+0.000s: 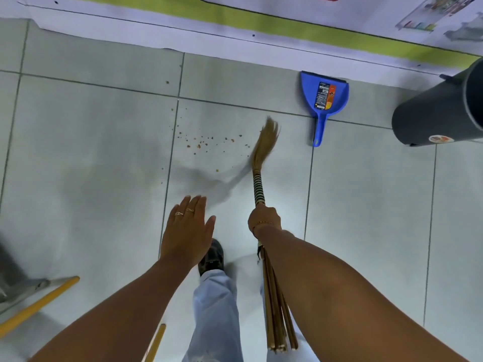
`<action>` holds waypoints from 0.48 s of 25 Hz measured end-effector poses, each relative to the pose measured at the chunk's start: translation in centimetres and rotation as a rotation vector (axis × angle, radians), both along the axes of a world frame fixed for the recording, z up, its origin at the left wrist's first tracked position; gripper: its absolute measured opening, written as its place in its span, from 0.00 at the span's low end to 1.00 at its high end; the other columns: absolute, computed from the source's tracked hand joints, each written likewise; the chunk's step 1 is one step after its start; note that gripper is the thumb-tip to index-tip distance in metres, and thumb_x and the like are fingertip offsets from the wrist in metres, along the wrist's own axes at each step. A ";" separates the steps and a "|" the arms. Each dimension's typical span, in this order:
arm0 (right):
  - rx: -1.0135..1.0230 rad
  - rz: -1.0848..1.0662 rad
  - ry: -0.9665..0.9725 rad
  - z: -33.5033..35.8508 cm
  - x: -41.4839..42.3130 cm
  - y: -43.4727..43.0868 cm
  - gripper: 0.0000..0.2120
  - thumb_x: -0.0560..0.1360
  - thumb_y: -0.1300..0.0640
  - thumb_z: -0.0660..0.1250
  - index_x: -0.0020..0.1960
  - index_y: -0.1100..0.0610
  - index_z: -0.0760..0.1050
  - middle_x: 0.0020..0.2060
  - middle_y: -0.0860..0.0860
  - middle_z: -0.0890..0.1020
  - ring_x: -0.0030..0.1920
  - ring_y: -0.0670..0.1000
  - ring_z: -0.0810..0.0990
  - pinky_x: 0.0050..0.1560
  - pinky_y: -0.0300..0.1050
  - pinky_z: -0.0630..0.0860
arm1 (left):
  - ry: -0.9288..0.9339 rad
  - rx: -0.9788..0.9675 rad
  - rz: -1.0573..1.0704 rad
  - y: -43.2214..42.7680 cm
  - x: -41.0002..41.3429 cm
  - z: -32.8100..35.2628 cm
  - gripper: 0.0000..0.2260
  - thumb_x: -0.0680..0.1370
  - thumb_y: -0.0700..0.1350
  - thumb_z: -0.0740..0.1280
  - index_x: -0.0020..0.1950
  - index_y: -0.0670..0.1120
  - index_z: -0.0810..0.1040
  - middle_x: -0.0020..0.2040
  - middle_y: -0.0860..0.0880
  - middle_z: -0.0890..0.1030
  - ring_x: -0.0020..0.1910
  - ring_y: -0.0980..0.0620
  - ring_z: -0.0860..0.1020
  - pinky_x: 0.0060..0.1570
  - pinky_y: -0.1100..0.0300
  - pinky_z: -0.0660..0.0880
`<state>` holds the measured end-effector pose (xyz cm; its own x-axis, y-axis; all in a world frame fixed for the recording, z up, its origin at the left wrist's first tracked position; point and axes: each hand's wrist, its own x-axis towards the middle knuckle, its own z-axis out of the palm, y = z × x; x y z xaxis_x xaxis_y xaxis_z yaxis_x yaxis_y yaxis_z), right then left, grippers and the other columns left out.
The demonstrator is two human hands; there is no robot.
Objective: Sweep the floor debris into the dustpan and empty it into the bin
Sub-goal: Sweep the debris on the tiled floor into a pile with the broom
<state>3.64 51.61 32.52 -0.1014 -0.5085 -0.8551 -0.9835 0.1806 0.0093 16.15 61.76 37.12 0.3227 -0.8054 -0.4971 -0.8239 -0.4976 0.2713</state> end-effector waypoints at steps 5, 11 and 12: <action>-0.003 0.073 -0.032 0.1 3.1 1.2 0.18 0.81 0.60 0.51 0.69 0.60 0.67 0.63 0.58 0.74 0.64 0.59 0.75 0.58 0.51 0.74 | 0.006 0.013 0.051 1.4 2.0 0.2 0.22 0.79 0.48 0.60 0.70 0.38 0.66 0.68 0.38 0.73 0.70 0.39 0.67 0.69 0.46 0.63; -0.012 0.181 -0.086 1.3 5.7 2.8 0.18 0.81 0.58 0.52 0.70 0.58 0.67 0.62 0.58 0.75 0.63 0.59 0.75 0.57 0.53 0.75 | 0.027 -0.007 0.210 1.2 3.2 0.8 0.22 0.80 0.49 0.57 0.71 0.39 0.63 0.70 0.39 0.70 0.73 0.41 0.62 0.73 0.47 0.59; -0.020 0.189 -0.100 1.5 5.9 3.1 0.19 0.81 0.58 0.52 0.70 0.57 0.66 0.62 0.58 0.75 0.62 0.60 0.76 0.57 0.53 0.75 | 0.034 -0.011 0.226 1.1 3.0 0.8 0.22 0.80 0.49 0.56 0.71 0.40 0.63 0.70 0.39 0.70 0.73 0.41 0.62 0.73 0.47 0.58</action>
<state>9.53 54.73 34.03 0.0821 -0.5274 -0.8456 -0.9957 -0.0077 -0.0918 19.17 62.89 37.91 0.4787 -0.7200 -0.5025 -0.6821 -0.6653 0.3034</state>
